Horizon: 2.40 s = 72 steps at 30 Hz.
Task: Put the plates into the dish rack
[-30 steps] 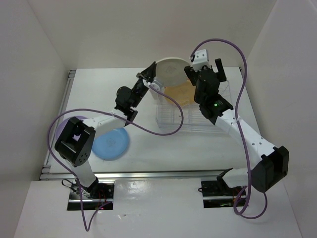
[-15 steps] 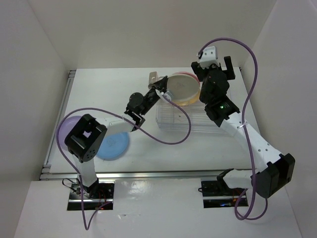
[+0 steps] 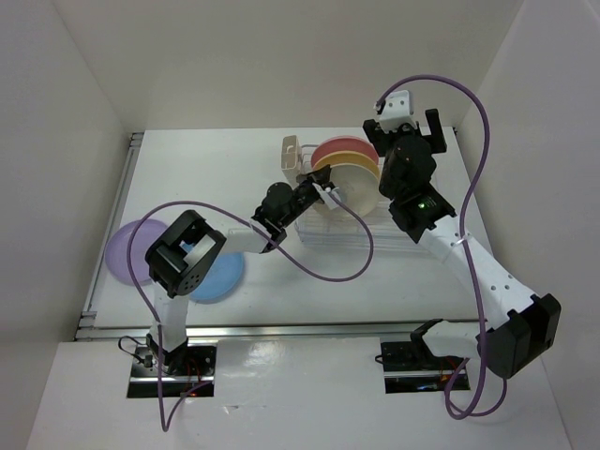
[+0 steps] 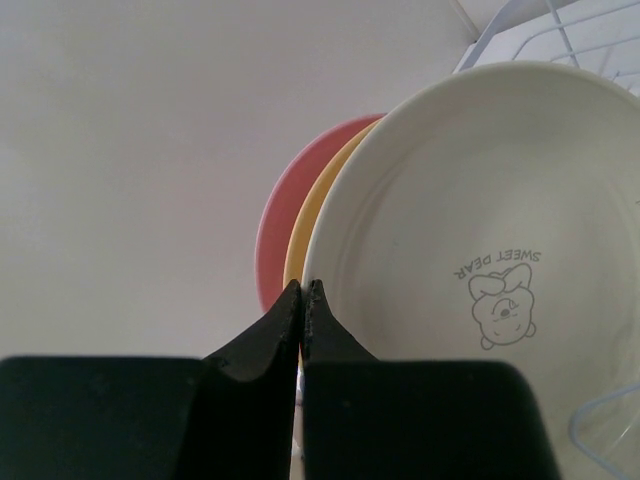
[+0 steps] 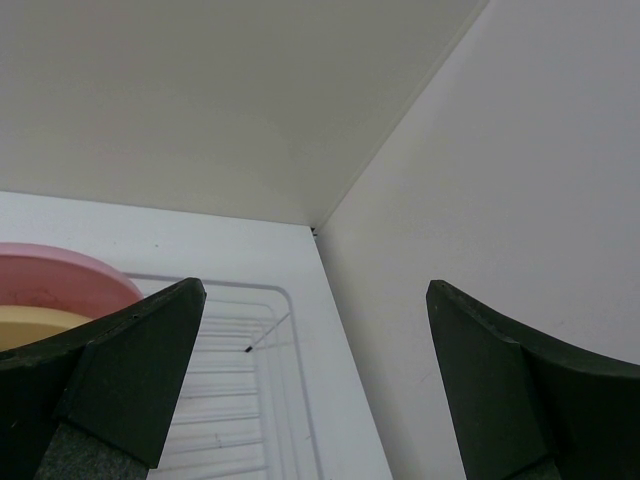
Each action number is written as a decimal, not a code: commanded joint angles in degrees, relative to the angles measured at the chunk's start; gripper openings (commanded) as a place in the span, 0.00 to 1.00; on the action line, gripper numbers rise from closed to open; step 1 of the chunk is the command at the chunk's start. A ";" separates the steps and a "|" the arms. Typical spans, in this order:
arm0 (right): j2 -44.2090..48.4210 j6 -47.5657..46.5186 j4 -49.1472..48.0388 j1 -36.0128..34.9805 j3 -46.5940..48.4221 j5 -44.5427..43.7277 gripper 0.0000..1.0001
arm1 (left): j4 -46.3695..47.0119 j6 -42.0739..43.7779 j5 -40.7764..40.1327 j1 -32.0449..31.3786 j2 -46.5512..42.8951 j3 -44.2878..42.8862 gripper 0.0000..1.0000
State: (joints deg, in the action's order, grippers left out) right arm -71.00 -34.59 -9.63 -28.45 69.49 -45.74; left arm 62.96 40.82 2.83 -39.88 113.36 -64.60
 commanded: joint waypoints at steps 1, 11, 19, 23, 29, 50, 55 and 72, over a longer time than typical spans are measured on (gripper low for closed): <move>1.39 -0.04 -2.59 0.32 -0.32 0.03 1.00 | 1.65 2.52 -1.42 0.94 0.46 -1.33 0.01; 0.34 0.57 -2.59 0.32 -0.85 0.55 1.00 | -3.89 0.93 -0.37 0.94 -5.07 4.48 0.58; -0.80 2.85 -1.53 0.32 -1.47 2.14 1.00 | -27.60 -4.95 -9.07 0.94 -16.66 -4.28 0.70; -1.33 3.39 -1.01 0.32 -1.99 2.14 1.00 | -35.79 -3.11 -8.89 0.94 -22.72 -6.43 0.75; -1.33 3.39 -1.01 0.32 -1.99 2.66 1.00 | -42.04 -5.84 -2.75 2.79 -28.28 -3.79 0.81; -1.86 4.00 -1.01 0.32 -2.61 3.90 1.00 | -92.96 -21.76 20.27 41.64 -23.38 -5.98 0.76; -2.39 4.52 -0.48 0.32 -1.47 3.90 1.00 | -100.74 -13.95 16.77 39.61 -20.03 -5.98 0.76; -1.33 4.53 0.05 0.32 -3.14 3.90 1.00 | -103.56 -1.53 16.07 39.61 -8.87 -5.36 0.77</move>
State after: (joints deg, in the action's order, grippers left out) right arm -73.30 -30.52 -8.88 -28.45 65.80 -42.17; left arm -40.01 37.15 18.28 -0.51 102.52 -69.91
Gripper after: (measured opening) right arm 1.000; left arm 0.772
